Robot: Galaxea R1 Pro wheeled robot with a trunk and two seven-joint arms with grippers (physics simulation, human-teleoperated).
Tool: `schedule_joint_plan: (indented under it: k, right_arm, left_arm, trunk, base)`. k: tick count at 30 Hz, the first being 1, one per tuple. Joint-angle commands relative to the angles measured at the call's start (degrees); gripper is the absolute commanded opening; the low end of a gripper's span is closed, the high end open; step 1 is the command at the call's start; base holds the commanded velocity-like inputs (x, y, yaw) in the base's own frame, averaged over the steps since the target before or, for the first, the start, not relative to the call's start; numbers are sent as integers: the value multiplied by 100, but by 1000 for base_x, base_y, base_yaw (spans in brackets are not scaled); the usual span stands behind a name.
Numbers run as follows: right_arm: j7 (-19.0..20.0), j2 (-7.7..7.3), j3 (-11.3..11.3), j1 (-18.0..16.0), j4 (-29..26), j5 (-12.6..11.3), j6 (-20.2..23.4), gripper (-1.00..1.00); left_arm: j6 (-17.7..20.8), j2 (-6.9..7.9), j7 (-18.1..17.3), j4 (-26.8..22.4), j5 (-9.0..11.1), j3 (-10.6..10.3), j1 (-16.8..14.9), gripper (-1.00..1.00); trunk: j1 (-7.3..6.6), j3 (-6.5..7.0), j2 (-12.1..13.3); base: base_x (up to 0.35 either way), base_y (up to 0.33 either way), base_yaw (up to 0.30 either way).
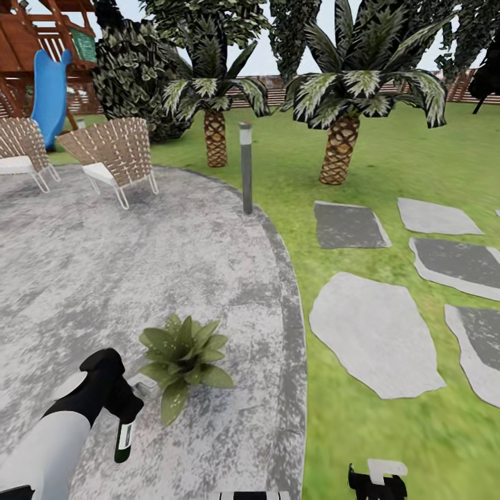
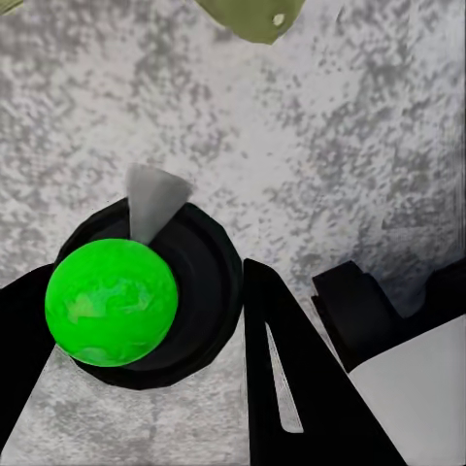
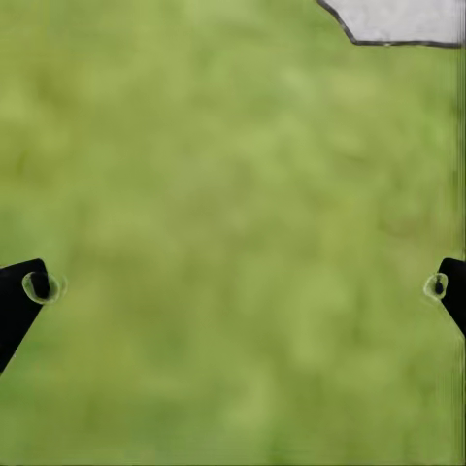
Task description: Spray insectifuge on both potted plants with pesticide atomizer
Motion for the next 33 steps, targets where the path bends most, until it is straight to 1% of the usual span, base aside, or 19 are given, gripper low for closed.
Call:
schedule_joint_plan:
  k: [1,7,10,17,21,22,23,25,26,27,29,31,33]
  right_arm:
    - [-21,0,-33,-3,5,57,-10,100]
    - [-21,4,-33,-3,5,57,-10,100]
    - [-21,5,-33,-3,5,57,-10,100]
    - [-21,5,-33,-3,5,57,-10,100]
    - [-21,5,-33,-3,5,57,-10,100]
    - [-21,5,-33,-3,5,57,-10,100]
    - [-21,2,-33,-3,5,57,-10,100]
    - [-21,-3,-33,-3,5,57,-10,100]
    - [-21,-3,-33,-3,5,57,-10,100]
    - [-21,-4,-33,-3,5,57,-10,100]
    - [-21,-4,-33,-3,5,57,-10,100]
    - [-21,-4,-33,-3,5,57,-10,100]
    - [-21,-4,-33,-3,5,57,-10,100]
  left_arm:
    - [45,-4,-56,-8,-51,17,-3,-100]
    - [45,-4,-58,-8,-51,17,-3,-100]
    - [45,-4,-58,-8,-51,17,-3,-100]
    - [45,-4,-61,-15,-51,19,-3,-100]
    - [45,-5,-64,-13,-44,76,-3,-100]
    - [41,-22,-75,-6,-26,75,-3,-100]
    - [9,-66,-95,-3,52,59,-3,-100]
    - [-293,-117,-129,-7,273,17,-37,-100]
    - [-387,-124,-141,-4,311,11,-47,-100]
    - [-488,-131,-147,-2,326,-1,-50,-100]
    - [-558,-120,-115,2,313,-66,-36,-100]
    - [-562,-62,-121,1,300,-107,-34,-100]
    - [-509,-50,-123,1,291,-118,-49,-100]
  trunk:
    - [2,-5,-2]
    - [2,-5,-2]
    - [2,-5,-2]
    - [2,-5,-2]
    - [2,-5,-2]
    - [2,-5,-2]
    - [2,-5,-2]
    - [2,-5,-2]
    - [2,-5,-2]
    - [2,-5,-2]
    - [2,-5,-2]
    - [2,-5,-2]
    - [2,-5,-2]
  base:
    - [243,-233,0]
    - [237,-233,0]
    - [103,-269,66]
    - [-59,-307,262]
    - [-177,-306,276]
    - [-184,-303,277]
    - [-172,-282,277]
    - [-72,-119,276]
    - [-31,-51,276]
    - [-16,-26,276]
    - [-8,-13,276]
    - [-2,-3,236]
    - [-1,-1,84]
